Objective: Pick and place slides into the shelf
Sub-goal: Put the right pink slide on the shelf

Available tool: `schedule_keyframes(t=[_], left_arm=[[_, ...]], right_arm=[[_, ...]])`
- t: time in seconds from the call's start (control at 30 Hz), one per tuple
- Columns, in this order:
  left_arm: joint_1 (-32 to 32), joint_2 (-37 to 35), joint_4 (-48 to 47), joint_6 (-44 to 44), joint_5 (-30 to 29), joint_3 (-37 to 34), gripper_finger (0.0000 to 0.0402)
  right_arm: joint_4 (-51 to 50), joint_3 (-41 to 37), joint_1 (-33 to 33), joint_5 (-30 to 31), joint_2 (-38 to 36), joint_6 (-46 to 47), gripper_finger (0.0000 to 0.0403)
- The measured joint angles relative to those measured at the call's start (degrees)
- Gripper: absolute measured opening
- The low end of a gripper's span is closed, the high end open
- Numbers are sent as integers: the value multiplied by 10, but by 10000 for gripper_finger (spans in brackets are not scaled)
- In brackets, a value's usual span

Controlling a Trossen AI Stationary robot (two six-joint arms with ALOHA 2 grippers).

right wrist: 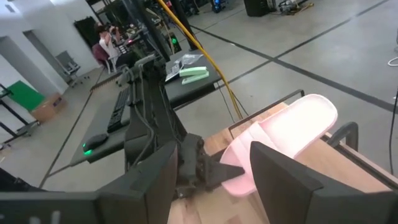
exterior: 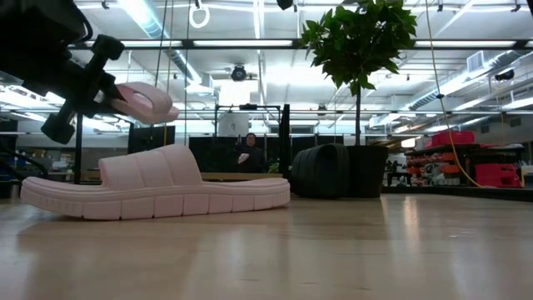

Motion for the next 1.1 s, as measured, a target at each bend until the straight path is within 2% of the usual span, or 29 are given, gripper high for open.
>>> schedule_keyframes(t=[0.17,0.4,0.5,0.77,0.93,1.1], left_arm=[[11,0,-35,0,3,0,40],[17,12,-55,-11,55,0,40],[16,29,-41,-11,62,0,40],[16,68,-13,-23,125,0,40],[16,76,-23,-24,133,-1,40],[14,67,44,-25,130,-55,42]], right_arm=[[0,0,0,0,0,3,208],[-1,0,0,4,0,17,208],[0,0,0,16,0,17,208],[-4,0,0,17,0,27,208],[-5,0,0,17,0,28,208],[-5,0,0,18,0,28,208]])
